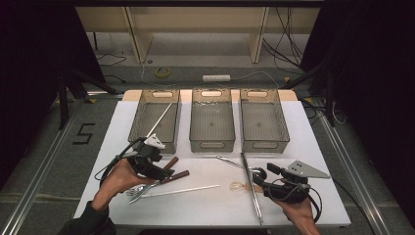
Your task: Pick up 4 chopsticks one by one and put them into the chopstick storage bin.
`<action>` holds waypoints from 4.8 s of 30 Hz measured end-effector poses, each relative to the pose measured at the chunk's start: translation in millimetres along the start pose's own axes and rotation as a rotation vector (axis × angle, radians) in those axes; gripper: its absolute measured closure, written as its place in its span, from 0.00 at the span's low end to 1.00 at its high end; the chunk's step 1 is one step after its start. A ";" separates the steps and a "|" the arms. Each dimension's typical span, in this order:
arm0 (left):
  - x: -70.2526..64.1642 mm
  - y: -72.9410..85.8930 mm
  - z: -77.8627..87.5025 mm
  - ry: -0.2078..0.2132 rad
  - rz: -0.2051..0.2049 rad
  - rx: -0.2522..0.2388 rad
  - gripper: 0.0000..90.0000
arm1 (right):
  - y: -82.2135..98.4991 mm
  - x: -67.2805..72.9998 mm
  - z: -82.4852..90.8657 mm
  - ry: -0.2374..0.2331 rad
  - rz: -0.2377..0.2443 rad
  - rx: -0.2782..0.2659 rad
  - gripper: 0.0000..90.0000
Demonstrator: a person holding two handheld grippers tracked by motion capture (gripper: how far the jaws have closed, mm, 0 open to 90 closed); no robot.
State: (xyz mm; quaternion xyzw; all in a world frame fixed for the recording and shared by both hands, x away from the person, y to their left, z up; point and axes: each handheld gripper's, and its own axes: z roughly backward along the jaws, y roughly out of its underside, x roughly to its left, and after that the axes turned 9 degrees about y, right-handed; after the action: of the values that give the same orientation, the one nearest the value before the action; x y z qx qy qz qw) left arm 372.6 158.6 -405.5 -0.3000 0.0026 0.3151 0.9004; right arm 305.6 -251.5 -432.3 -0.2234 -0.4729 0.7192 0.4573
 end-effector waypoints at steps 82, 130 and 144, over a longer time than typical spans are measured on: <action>-18.0 11.5 -32.9 0.090 -0.258 0.232 0.93 | -0.3 -1.6 -0.7 -0.003 -0.007 0.008 0.34; 90.0 -40.4 42.5 -0.155 0.138 -0.257 0.93 | 1.3 -3.7 -2.4 -0.004 -0.023 0.015 0.34; 123.8 -39.8 44.7 -0.209 0.231 -0.315 0.93 | 1.4 -3.0 -2.7 -0.009 -0.025 0.019 0.34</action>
State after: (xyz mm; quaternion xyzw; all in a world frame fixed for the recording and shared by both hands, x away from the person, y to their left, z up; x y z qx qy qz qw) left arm 486.2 228.2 -371.4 -0.4004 -0.1055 0.4420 0.7958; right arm 308.5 -252.9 -435.1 -0.2096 -0.4710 0.7189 0.4663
